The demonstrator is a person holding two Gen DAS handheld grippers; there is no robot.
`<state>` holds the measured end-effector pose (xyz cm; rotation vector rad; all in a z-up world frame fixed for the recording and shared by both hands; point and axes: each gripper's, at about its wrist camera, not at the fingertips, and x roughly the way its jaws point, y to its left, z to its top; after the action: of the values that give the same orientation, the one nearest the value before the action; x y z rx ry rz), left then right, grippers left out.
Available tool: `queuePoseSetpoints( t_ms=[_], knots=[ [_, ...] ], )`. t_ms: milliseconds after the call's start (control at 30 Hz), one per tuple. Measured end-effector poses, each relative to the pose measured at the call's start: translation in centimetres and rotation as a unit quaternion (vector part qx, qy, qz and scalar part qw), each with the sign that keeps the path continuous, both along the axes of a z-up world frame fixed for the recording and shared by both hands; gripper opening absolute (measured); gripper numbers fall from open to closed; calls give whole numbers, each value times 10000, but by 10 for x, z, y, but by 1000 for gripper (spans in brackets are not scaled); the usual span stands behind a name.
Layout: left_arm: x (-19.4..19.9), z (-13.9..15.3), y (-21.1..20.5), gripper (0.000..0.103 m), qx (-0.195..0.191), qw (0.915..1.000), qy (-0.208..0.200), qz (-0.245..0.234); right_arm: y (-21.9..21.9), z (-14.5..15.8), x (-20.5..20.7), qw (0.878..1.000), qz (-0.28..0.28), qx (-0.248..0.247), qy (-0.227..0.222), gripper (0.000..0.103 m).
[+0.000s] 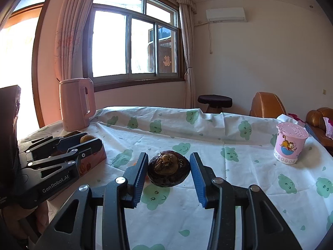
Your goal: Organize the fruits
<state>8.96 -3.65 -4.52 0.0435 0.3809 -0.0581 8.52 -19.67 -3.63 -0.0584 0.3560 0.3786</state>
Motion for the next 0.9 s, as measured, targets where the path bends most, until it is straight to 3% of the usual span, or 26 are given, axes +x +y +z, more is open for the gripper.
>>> queuePoseSetpoints(
  t_ms=[533, 900],
  knots=[
    [-18, 2, 9, 32, -90, 9998, -160, 39, 2, 3, -8, 9998, -39, -27, -167, 44],
    [-27, 2, 40, 32, -206, 9993, -47, 323, 38, 0, -6, 9994, 293, -142, -94, 44]
  ],
)
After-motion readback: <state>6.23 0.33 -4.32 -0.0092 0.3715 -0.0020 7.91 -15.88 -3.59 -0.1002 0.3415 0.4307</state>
